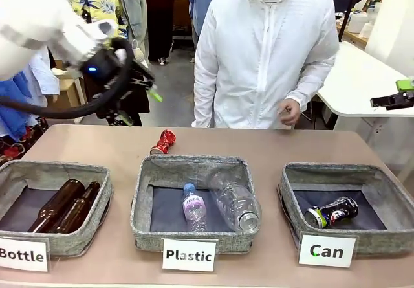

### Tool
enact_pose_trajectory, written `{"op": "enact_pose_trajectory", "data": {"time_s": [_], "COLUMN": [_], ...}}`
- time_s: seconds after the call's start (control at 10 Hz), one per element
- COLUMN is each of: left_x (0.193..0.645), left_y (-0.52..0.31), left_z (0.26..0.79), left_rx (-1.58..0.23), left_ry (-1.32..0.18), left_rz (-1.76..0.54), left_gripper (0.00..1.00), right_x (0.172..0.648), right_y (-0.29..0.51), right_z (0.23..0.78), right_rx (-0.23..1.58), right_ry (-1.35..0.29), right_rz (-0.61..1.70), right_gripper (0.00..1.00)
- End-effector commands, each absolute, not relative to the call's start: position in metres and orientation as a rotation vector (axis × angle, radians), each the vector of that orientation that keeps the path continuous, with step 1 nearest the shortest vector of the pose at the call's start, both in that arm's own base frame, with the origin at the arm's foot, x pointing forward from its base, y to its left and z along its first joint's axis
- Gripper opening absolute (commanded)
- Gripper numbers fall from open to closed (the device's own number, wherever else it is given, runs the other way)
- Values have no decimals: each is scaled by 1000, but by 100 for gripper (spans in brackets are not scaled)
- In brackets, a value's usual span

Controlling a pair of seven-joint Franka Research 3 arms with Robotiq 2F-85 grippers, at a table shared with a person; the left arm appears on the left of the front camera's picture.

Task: Sort the can waste into the basket.
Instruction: Pick up the can waste from the table and place it in the right Fabric basket.

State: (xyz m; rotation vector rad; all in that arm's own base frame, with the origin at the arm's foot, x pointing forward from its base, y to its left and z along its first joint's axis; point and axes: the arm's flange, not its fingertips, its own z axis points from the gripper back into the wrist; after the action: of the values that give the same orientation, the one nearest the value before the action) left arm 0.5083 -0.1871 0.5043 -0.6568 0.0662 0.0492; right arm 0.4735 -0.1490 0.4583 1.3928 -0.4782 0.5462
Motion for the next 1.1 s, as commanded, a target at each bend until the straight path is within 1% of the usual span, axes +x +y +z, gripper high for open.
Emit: {"op": "enact_pose_trajectory", "data": {"time_s": [0.0,0.1,0.3,0.5,0.6,0.7,0.8,0.9,1.0], "left_x": [545,553,563,572,573,571,573,576,580], "left_y": [-224,-255,-298,-314,-314,-314,-315,-316,-316], "left_z": [502,495,477,459,455,452,445,437,432], "left_rx": [-499,-439,-351,-248,-181,-131,-68,-39,2], "left_ry": [95,98,55,29,1,50,29,48,40], "left_rz": [99,97,149,184,157,1,-50,-93,-93], "left_gripper": [100,100,100,100,100,100,100,100,100], "right_x": [473,473,473,473,473,473,473,473,473], "right_y": [-149,-149,-149,-149,-149,-149,-149,-149,-149], "right_z": [461,461,461,461,461,461,461,461,461], "right_rx": [1383,1383,1383,1383,1383,1383,1383,1383,1383], "right_ry": [-487,-487,-487,-487,-487,-487,-487,-487,-487], "right_rz": [559,559,559,559,559,559,559,559,559], "right_gripper": [100,100,100,100,100,100,100,100,100]}}
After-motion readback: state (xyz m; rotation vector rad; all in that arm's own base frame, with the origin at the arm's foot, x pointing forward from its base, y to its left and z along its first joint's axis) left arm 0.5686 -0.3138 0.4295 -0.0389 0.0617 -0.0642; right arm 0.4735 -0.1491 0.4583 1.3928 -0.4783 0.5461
